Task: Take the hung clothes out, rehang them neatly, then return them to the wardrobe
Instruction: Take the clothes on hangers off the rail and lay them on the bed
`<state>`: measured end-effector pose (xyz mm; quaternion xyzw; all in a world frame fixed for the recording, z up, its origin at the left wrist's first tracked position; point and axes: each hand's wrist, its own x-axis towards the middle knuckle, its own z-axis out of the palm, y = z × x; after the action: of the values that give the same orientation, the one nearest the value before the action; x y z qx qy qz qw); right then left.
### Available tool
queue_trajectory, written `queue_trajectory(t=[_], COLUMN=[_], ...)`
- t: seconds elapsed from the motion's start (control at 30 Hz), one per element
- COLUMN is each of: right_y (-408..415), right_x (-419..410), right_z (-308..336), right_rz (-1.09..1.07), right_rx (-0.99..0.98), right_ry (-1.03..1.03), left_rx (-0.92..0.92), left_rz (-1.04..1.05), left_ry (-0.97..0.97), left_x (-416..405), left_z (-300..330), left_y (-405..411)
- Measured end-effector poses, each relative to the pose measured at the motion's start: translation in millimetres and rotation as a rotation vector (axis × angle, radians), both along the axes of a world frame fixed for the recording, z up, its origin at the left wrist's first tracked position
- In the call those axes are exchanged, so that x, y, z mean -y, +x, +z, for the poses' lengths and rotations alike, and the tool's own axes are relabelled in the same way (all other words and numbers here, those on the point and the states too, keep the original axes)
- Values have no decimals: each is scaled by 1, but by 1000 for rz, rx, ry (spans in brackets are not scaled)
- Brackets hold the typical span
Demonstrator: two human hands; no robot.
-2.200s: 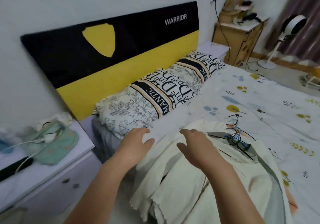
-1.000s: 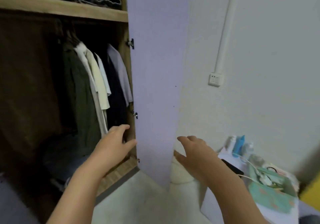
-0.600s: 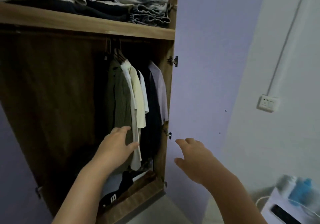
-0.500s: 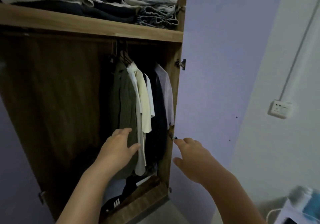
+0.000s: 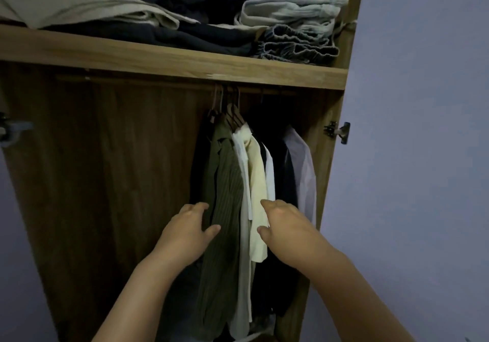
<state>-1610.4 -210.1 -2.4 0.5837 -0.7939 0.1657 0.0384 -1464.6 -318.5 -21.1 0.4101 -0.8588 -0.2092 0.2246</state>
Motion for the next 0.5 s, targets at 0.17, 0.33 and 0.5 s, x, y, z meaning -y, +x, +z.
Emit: queue_trajectory(t=[0.17,0.33,0.5], right_y=[-27,-41,-53], right_x=[57,118,183], right_z=[16,27,37], right_rz=[103,159,124], right_rx=[37,140,194], right_ry=[-76,-168,-275], left_rx=[-27,-19,-18], left_rz=[44,89,86], left_ry=[25,14,-46], left_x=[34,81,136], left_z=[2,3,6], left_y=[-28,-38,-44])
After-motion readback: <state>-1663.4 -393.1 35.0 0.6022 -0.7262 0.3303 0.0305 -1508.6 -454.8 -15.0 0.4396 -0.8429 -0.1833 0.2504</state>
